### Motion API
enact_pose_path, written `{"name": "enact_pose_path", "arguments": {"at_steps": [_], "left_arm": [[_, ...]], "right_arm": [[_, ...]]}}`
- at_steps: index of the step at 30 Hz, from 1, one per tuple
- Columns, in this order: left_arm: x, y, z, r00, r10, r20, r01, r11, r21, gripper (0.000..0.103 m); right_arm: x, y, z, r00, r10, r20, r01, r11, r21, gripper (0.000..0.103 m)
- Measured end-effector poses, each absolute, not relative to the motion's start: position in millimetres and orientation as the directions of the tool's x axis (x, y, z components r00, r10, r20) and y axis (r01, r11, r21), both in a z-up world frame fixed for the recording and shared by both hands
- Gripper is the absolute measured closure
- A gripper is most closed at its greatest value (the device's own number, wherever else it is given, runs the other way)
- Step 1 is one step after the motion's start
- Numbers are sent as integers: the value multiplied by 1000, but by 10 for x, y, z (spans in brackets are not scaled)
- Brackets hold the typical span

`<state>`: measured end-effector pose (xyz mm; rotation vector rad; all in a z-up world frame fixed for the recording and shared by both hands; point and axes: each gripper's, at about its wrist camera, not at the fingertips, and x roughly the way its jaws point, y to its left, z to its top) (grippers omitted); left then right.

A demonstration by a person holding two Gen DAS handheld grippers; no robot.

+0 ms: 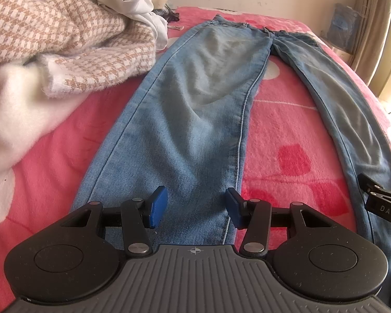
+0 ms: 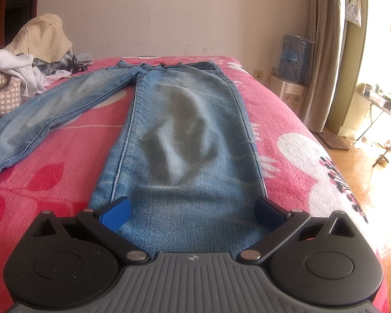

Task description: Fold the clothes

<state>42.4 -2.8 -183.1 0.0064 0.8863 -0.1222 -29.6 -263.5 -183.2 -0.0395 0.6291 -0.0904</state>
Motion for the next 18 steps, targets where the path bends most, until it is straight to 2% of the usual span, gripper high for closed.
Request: {"name": "enact_pose_path", "arguments": {"at_steps": [18], "left_arm": [[436,-25,-1838,628,-100,-772,110,993,-40,54]], "right_arm": [[-297,-2634,-1832,805,-97,-586,73,995,-64,0]]}}
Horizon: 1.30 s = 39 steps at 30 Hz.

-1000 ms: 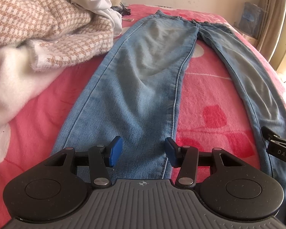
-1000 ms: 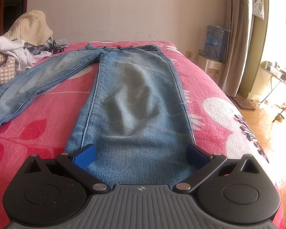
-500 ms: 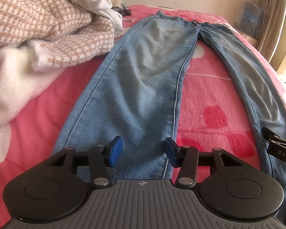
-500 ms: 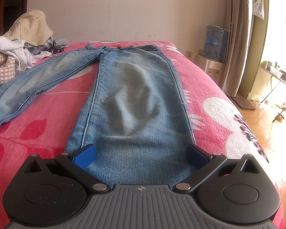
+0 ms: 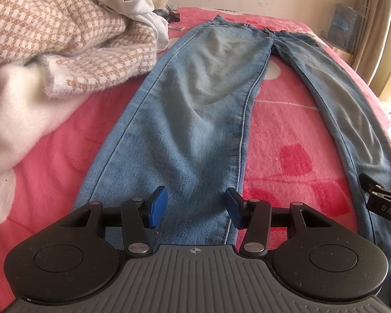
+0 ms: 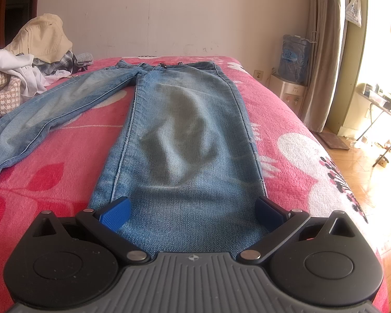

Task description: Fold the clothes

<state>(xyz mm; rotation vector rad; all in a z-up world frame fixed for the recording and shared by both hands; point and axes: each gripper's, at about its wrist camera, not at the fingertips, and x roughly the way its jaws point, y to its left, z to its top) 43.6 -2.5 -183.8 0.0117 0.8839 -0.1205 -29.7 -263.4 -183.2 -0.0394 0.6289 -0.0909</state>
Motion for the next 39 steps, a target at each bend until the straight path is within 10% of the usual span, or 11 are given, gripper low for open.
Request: {"name": "enact_pose_path", "arguments": {"at_steps": [39], "left_arm": [[451,57,-1816,641,-77,-764,90,996,-26,54]], "right_arm": [[-296,-2629,-1835,804,-97,-586,73,995,-64,0]]}}
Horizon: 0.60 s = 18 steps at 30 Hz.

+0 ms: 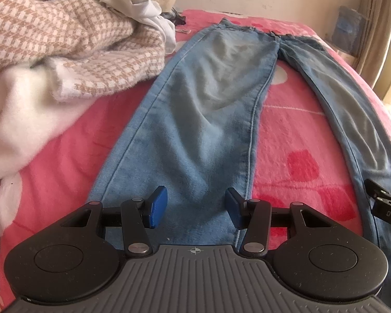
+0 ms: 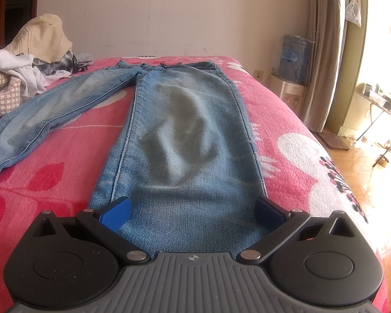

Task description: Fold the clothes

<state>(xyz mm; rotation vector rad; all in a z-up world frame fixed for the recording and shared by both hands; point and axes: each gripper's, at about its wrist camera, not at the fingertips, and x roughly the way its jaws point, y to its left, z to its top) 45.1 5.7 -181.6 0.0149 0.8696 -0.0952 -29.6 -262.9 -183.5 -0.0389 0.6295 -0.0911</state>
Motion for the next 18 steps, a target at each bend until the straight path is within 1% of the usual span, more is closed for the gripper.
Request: {"name": "enact_pose_path", "arguments": {"at_steps": [4,12,18], "left_arm": [[419,125,-1783,643,-57,-764,73,997,-12,54],[423,304,-1736,633,-28,-773,6,999,-31,54],[394,315,-1701,638,-25,-770,3,1000,-30,54]], "right_arm": [[-297,-2628,-1834,804,-97,-586,74,995,-64,0],[-297,-2631,-1834,804,-97,-587,74,995,-63,0],[-296,-2628,-1836,804,-97,-587,75,995,-62,0]]}}
